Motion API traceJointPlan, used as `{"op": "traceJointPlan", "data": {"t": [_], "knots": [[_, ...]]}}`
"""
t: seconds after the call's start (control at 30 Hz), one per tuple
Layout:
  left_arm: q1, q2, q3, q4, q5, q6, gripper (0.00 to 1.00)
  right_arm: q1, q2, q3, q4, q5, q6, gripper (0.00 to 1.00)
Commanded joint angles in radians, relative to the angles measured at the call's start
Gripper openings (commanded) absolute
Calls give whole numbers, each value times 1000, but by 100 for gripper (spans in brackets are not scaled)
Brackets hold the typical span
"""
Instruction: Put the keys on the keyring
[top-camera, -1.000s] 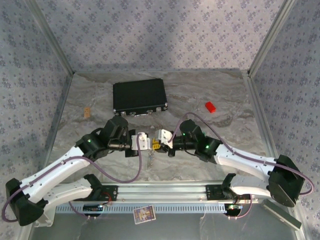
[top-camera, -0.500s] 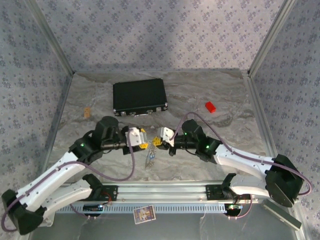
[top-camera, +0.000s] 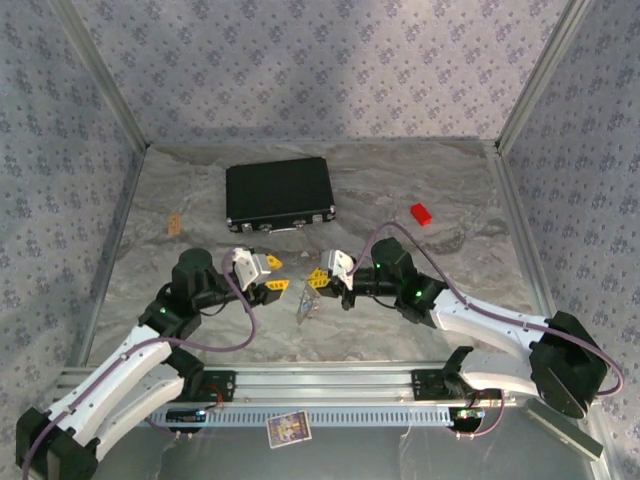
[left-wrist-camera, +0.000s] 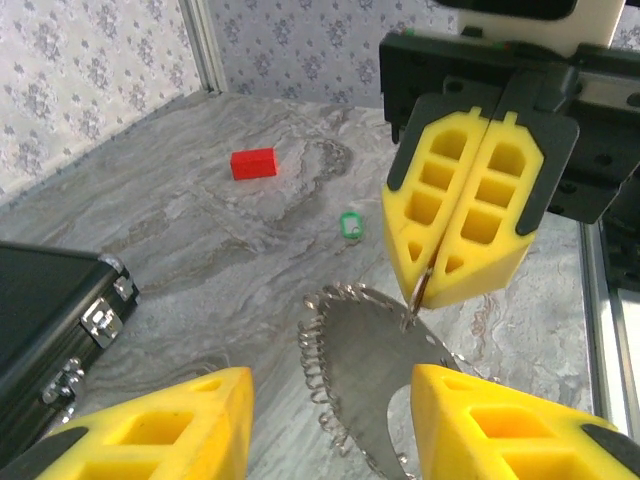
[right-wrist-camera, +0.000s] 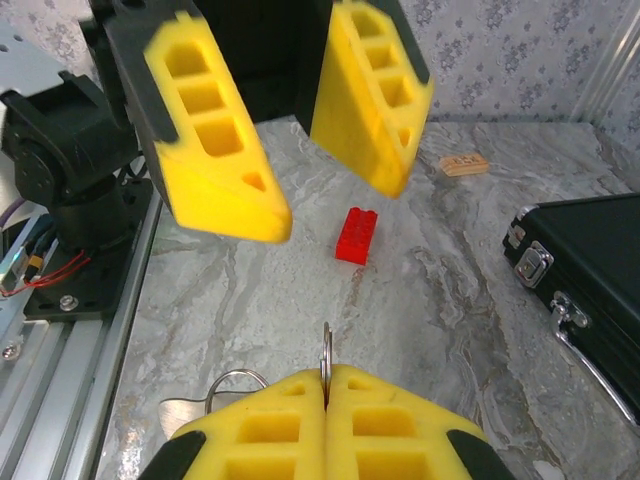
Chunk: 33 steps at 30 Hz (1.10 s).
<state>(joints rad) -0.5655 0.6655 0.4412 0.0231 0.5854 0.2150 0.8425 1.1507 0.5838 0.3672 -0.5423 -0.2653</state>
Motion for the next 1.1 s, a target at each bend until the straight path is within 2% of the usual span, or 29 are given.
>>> {"op": "traceJointPlan", "data": {"t": [0.0,0.1,0.27,0.4,1.07], "knots": [[-29,-35,-39,119,-27,-73,43,-8,-34,-9,52,-43,20,0],[-66,-30,-50,104,-65,-62,41,-12,-36,-3,44,-57,23,0],[-116,27,-54,134,-55,-51,40,-10,-42,2,44,-76,33,0],[-119,40,-63,214,-29,-69,38,-5,-52,4,34,-85,35,0],[-135,79,-53,225,77,-82,31,29,-53,27,39,-82,28,0]]}}
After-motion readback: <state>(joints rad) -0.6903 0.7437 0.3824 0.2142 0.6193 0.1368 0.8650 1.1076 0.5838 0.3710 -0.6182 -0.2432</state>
